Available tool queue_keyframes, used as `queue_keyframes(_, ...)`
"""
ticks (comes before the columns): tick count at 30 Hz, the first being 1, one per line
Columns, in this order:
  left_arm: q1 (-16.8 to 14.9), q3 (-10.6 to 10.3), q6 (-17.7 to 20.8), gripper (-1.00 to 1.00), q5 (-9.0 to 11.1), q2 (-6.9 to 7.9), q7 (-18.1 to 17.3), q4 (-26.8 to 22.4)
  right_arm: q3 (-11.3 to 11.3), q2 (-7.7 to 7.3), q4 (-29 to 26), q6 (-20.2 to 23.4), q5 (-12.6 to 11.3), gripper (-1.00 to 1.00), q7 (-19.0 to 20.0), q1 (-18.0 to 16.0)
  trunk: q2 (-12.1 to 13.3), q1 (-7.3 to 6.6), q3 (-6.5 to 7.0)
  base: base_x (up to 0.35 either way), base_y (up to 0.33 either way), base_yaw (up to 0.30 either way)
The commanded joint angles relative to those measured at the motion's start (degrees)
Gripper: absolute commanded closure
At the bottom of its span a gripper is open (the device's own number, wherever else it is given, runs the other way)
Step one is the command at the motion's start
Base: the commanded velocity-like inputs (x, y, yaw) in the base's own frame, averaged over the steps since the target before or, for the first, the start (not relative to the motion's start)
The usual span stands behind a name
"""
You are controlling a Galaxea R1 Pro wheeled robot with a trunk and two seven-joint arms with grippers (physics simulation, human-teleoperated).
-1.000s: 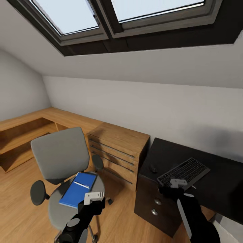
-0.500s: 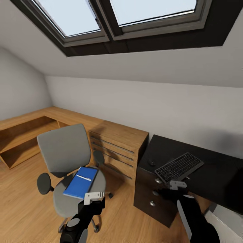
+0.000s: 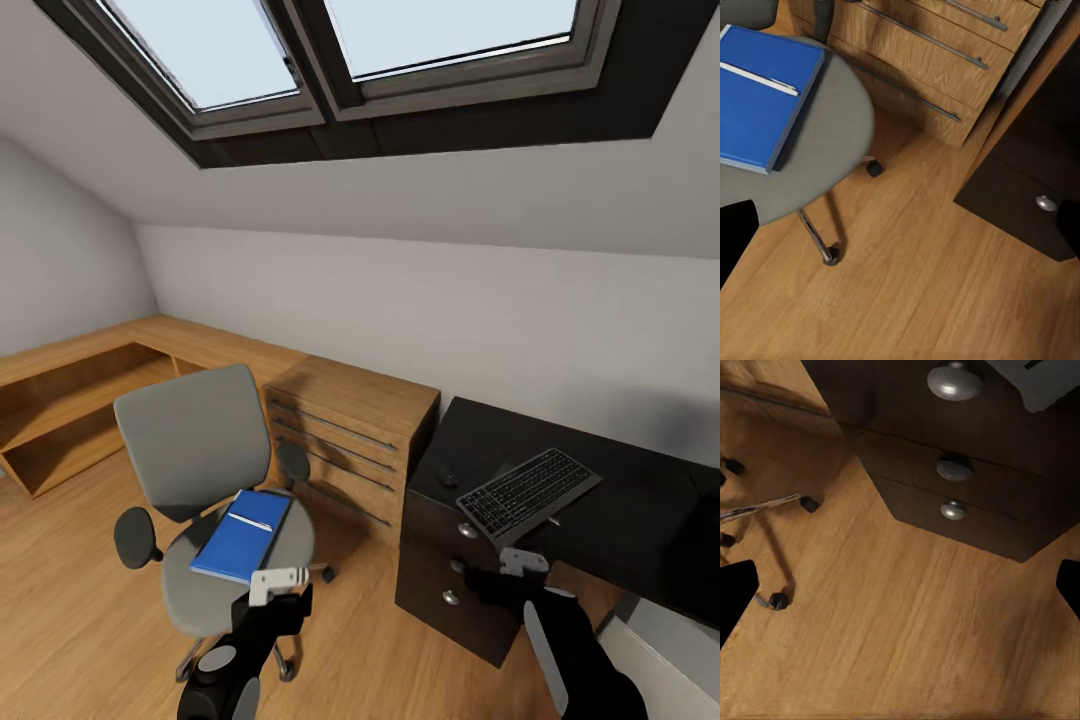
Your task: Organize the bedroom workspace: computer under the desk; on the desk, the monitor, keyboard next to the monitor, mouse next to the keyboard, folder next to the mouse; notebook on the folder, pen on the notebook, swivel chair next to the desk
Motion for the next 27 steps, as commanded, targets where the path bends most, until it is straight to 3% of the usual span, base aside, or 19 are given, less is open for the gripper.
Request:
queue_keyframes(1,0.0,-0.1,0.2,-1.0,0.6,-0.02,0.5,-0.2,-0.8,-0.04,0.4,0.3,-2.7,-1.0,0.2,0.0,-0.1,0.01,-0.09,-0.002,0.0,0.0)
queue_keyframes(2,0.0,-0.1,0.2,-1.0,0.9,-0.09,0.5,-0.4,-4.0,-0.23,1.1,0.3,-10.6,-1.0,0.1,-0.1,-0.1,0.01,-0.09,0.0,0.0,0.0)
queue_keyframes(4,0.0,-0.1,0.2,-1.0,1.0,-0.1,0.5,-0.4,-6.4,-0.31,1.7,0.4,-15.0,-1.0,0.1,-0.1,-0.9,0.45,-0.45,0.0,0.0,0.0)
queue_keyframes(8,0.0,0.0,0.1,-1.0,1.1,-0.12,0.6,-0.5,-11.2,-0.43,4.5,0.5,-21.7,-1.0,-0.1,-0.1,-2.5,1.33,-1.16,0.0,0.0,0.0)
queue_keyframes(11,0.0,0.1,0.1,-1.0,1.1,-0.12,0.6,-0.5,-13.5,-0.54,6.9,0.4,-23.5,-1.0,-0.2,-0.1,-3.7,1.99,-1.7,0.0,0.0,0.0)
queue_keyframes(13,0.0,0.1,0.1,-1.0,1.1,-0.12,0.6,-0.4,-13.8,-0.53,7.2,0.2,-23.7,-1.0,-0.2,-0.1,-4.5,2.43,-2.06,0.0,0.0,0.0)
queue_keyframes(16,0.0,0.1,0.1,-1.0,1.1,-0.08,0.6,-0.2,-14.5,-0.1,7.7,-3.9,-25.2,-1.0,0.9,-0.1,-5.7,3.09,-2.6,0.0,0.0,0.0)
queue_keyframes(20,0.0,0.1,0.1,-1.0,1.1,-0.05,0.7,0.3,-14.5,0.03,7.7,-4.3,-25.4,-1.0,1.1,-0.1,-7.3,3.97,-3.32,0.0,0.0,0.0)
queue_keyframes(27,0.0,0.1,-0.1,-1.0,1.4,-0.74,0.8,10.9,-14.6,-0.19,7.9,-4.6,-25.3,-1.0,1.3,-0.1,-10.1,5.5,-4.58,0.0,0.0,-0.001)
